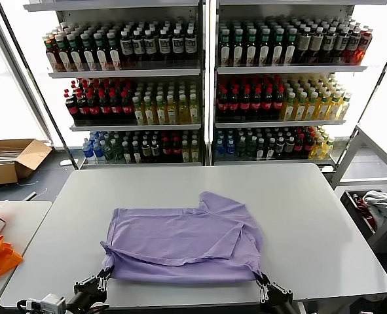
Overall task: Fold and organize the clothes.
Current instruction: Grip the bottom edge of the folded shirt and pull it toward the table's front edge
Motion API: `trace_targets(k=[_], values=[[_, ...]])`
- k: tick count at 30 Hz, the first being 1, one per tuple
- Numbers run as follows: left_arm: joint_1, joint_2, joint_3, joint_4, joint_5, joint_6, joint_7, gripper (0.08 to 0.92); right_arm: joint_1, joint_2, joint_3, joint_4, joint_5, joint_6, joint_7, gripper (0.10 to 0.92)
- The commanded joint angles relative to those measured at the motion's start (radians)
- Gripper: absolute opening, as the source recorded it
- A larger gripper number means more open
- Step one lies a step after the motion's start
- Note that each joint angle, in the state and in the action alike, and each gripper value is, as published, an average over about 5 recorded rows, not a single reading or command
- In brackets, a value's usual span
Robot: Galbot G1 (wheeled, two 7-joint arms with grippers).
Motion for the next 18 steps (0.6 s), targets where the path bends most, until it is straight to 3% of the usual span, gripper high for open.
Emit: trace_targets(k=[1,11,18], values=[[0.055,-0.014,-0.034,-0.038,-0.003,0.014,-0.009,0.13,-0.047,-0.002,0.014,0.017,-0.023,0.027,-0.031,0.202],[0.008,0.045,-0.112,-0.085,-0.098,0.086,-0.043,0.406,0.076,-0.032,0.102,0.004,0.035,0.051,-0.088,0.496],[-0.11,0.184,-0.136,-0.044,-0.271,0.128,-0.068,0.605,0.284,-0.163,0.144,-0.083,0.156,-0.001,-0.253,0.695]])
